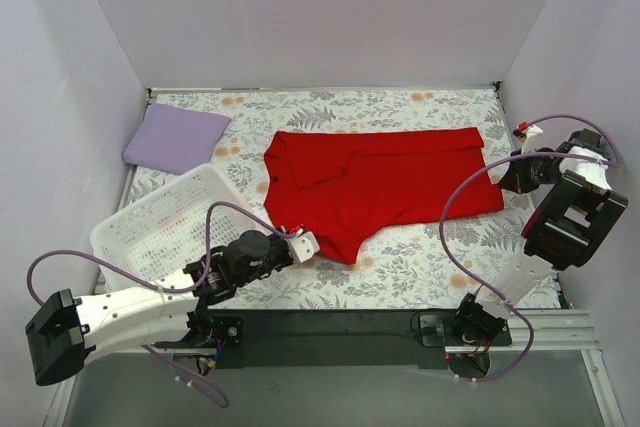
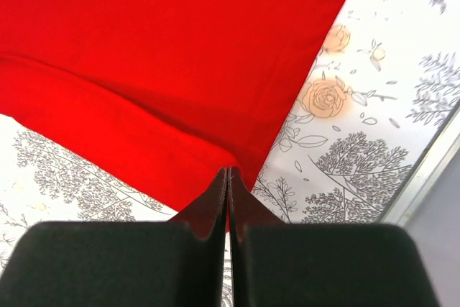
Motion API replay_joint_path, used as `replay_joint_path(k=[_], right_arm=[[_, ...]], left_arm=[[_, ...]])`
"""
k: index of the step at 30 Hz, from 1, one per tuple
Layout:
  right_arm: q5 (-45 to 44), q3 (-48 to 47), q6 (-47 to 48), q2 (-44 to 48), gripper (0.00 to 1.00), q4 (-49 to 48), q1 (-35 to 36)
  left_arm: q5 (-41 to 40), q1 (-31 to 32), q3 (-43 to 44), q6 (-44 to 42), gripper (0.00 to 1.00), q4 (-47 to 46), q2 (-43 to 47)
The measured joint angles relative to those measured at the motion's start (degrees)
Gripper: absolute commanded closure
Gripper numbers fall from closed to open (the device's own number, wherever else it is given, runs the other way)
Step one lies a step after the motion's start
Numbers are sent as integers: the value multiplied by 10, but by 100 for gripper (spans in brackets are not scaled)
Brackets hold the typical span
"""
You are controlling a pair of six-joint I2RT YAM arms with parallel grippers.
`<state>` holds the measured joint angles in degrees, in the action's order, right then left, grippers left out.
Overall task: Fold and stack the t-shirts
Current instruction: Fold the tshirt
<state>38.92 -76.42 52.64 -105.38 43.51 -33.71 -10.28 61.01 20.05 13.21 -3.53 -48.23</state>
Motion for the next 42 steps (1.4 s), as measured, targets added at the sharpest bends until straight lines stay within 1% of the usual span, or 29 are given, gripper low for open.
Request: replay_joint_path(k=[4,13,18,25,30,42], right_arm=[[5,0,0,17,99,0,4],[0,0,-2,18,99,-5,7],[-6,0,-12,19,99,-19,7],[-10,0,-29,19,99,-40,8],[-12,0,-39,19,99,-59,8],[-15,-1,-75,18,99,-101,16]], left_arm=[[14,-42,0,-7,100,-12,5],[44,-117,0,-25,100,-41,-8],[62,-177,0,-32,100,-69,-19],[90,-240,6,-41,100,-99,-69],[112,-279,26,-47,100,-123,-111],[139,-337,91,-49,100,-176,-208]])
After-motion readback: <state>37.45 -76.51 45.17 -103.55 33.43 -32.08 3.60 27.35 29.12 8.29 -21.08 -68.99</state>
